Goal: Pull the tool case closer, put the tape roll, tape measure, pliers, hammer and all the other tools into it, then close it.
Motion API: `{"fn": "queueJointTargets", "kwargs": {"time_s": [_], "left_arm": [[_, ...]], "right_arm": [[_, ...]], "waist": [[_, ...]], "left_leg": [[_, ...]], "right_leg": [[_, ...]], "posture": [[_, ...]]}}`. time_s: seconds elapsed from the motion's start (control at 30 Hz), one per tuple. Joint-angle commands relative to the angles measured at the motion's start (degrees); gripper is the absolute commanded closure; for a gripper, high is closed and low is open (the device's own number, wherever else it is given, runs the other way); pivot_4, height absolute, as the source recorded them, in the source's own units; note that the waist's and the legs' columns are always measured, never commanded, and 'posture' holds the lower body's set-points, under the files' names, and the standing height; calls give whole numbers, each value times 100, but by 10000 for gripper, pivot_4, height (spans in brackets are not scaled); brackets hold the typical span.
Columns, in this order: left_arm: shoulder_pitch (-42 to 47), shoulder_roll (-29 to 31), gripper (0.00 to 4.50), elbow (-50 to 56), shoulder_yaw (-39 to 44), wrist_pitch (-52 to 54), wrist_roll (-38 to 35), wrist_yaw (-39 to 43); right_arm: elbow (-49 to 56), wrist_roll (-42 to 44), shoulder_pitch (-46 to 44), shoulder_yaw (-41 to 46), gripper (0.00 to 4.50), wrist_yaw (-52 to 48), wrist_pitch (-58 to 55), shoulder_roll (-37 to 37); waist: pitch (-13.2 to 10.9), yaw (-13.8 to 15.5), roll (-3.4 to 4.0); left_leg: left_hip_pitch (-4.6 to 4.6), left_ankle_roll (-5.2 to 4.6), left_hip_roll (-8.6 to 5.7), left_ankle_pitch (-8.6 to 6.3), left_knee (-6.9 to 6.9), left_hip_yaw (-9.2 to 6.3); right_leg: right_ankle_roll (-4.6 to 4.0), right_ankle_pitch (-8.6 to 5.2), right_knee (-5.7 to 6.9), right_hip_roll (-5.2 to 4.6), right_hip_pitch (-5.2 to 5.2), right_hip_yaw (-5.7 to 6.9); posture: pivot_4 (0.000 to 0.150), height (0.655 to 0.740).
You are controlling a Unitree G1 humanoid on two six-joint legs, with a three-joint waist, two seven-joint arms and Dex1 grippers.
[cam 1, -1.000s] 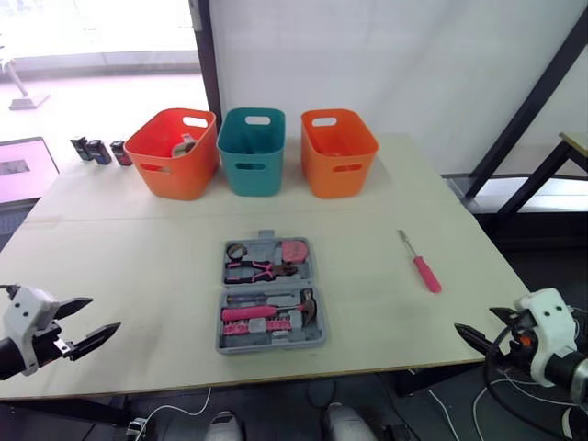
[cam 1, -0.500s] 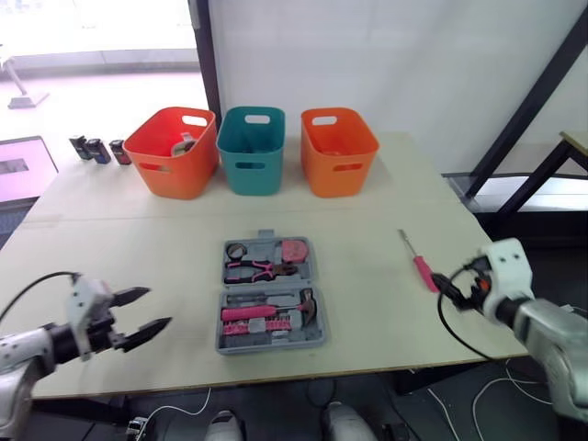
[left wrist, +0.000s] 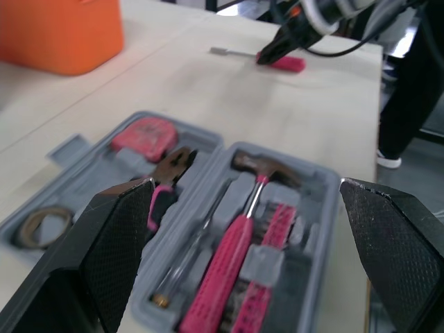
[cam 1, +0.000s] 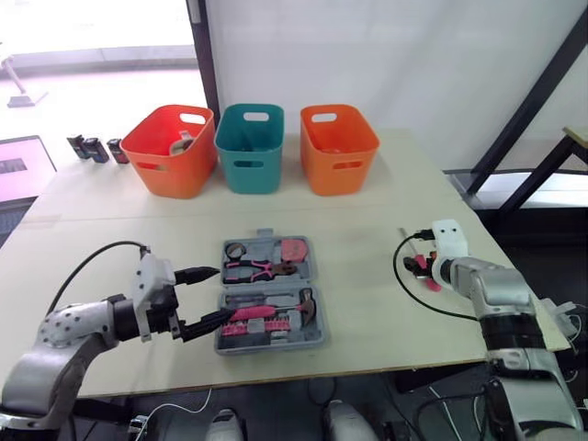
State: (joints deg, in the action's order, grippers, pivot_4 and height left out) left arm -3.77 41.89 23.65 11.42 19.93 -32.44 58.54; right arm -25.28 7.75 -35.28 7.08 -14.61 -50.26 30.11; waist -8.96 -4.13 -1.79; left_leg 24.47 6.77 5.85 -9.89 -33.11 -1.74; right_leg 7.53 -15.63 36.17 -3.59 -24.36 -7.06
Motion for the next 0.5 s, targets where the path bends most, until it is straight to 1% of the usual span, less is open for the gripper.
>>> {"fn": "queueJointTargets", "kwargs": {"time_s": [0.03,0.07,0.1,0.13,0.2,0.23,0.3,0.33,0.4,0.43,0.5], "left_arm": [[-84,-6,0,269,0,28,-99,-52],[-123,-4,0,261,13,4,-83,-60],[-155,5,0,246,24,-16,-58,-61],[-178,12,0,233,31,-27,-36,-64],[-187,15,0,223,32,-46,-11,-75],[-197,14,0,223,38,-58,-9,-77],[-215,11,0,218,48,-78,-10,-81],[-219,7,0,204,46,-94,-1,-83],[-212,0,0,167,27,-123,27,-90],[-210,1,0,152,23,-137,34,-92],[-198,9,0,126,21,-147,38,-98]], "right_arm": [[-607,-107,-333,-25,1163,-73,355,-20],[-704,-103,-394,-42,6558,-121,406,-22],[-766,-47,-447,-11,9830,-188,390,-41],[-804,-14,-480,16,15569,-218,381,-55],[-838,-42,-489,-6,25124,-251,394,-45],[-806,-47,-461,-6,31114,-256,382,-48],[-706,-31,-405,19,39502,-259,347,-64],[-456,26,-328,34,40310,-302,246,-86],[511,222,-78,89,40324,-341,-198,-163],[1040,311,60,132,40370,-306,-476,-215],[2465,582,451,302,40370,-121,-1278,-489]], "waist": [[-2,8,3],[-2,9,3],[-3,9,4],[-3,9,4],[-3,12,4],[-3,15,4],[-2,14,2],[-1,14,2],[-2,15,3],[-2,12,4],[-2,2,4]], "left_leg": [[-1,0,0,0,0,0],[-1,0,0,0,-1,0],[-1,-1,0,0,-1,0],[-1,-1,0,0,-1,-1],[-1,-1,0,0,-3,-1],[0,-1,0,0,-3,-1],[0,0,0,0,-3,-1],[-3,-1,0,0,-4,-2],[-3,0,0,0,-8,-3],[-3,0,0,0,-8,-4],[-3,0,1,0,-4,-7]], "right_leg": [[0,0,1,0,0,0],[1,0,1,1,0,0],[1,0,2,1,0,0],[1,0,2,1,0,0],[1,0,2,1,2,-1],[1,0,2,1,2,-1],[1,0,2,1,3,-1],[1,0,2,3,6,-1],[1,0,2,3,7,-2],[1,0,2,3,7,-2],[2,0,4,6,3,-2]], "posture": [[1500,7400],[1500,7400],[1500,7400],[1500,7400],[1500,7400],[1500,7400],[1500,7400],[1500,7400],[1500,7400],[1500,7400],[1500,7400]]}}
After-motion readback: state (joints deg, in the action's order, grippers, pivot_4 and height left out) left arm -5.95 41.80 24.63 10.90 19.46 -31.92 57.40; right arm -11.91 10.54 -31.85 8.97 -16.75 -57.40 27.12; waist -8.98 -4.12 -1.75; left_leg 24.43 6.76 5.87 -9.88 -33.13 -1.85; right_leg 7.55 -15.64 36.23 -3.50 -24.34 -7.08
